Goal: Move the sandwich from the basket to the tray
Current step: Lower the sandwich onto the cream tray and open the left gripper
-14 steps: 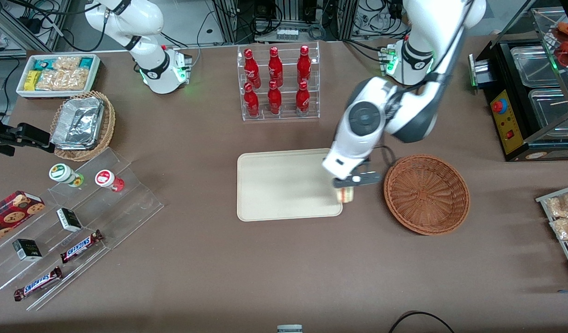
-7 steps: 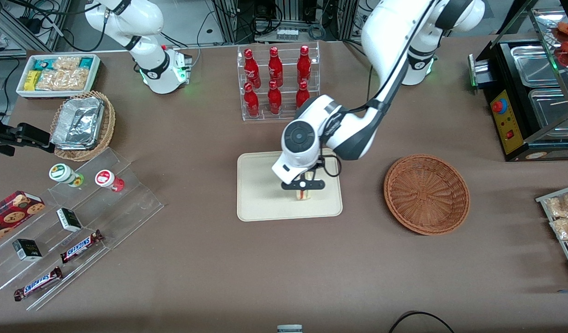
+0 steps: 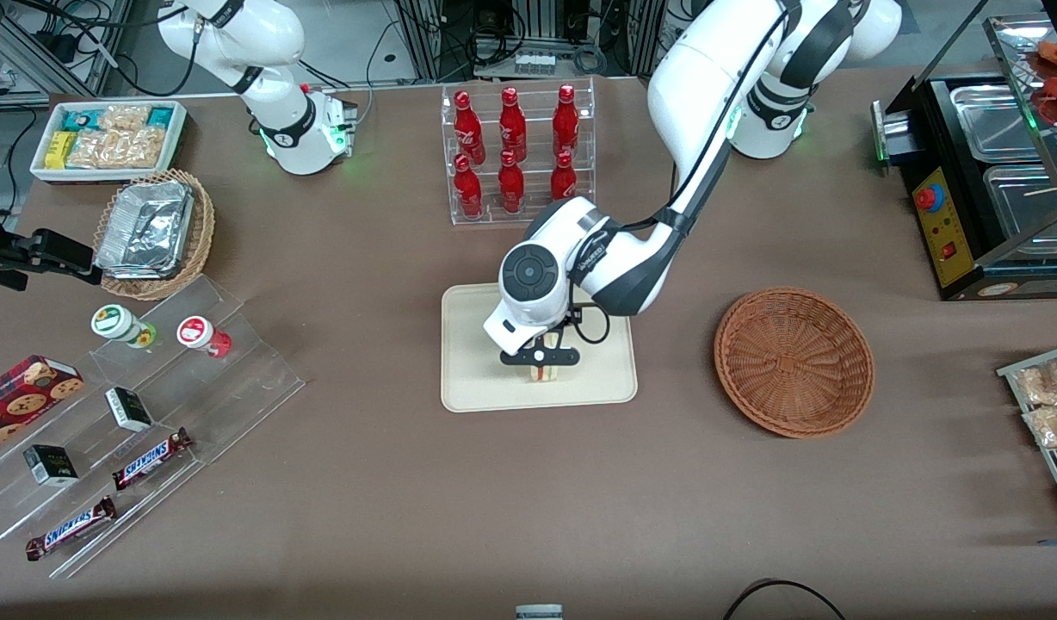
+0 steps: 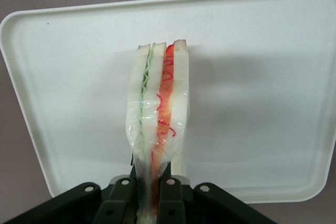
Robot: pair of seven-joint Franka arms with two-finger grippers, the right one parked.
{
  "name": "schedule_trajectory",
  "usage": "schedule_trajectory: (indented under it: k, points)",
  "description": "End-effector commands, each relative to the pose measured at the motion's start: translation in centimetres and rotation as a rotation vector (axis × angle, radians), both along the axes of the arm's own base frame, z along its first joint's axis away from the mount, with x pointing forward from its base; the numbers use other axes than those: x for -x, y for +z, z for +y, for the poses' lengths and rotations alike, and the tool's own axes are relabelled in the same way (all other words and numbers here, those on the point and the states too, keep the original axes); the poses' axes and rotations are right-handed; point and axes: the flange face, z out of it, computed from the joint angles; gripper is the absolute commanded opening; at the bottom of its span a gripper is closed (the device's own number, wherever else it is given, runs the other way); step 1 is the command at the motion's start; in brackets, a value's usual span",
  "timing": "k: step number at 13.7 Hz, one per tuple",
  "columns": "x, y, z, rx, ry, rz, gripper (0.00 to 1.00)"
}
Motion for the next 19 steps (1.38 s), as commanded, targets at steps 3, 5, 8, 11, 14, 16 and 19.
schedule_trajectory:
  k: [3, 5, 8, 11, 14, 16, 19]
  points:
    - [0.1, -1.0, -1.8, -0.012, 0.063, 0.008, 0.00]
    - [0.1, -1.4, -1.8, -0.016, 0.069, 0.010, 0.00]
    - [0.6, -1.9, -2.3, -0.021, 0.078, 0.011, 0.00]
    - [0.8, -2.2, -2.4, -0.024, 0.083, 0.013, 0.22]
    - [0.8, -2.5, -2.5, -0.015, 0.079, 0.007, 1.00]
    - [0.8, -2.4, -2.5, -0.016, 0.079, 0.004, 1.00]
    - [0.7, -1.1, -2.4, -0.014, 0.081, 0.001, 1.00]
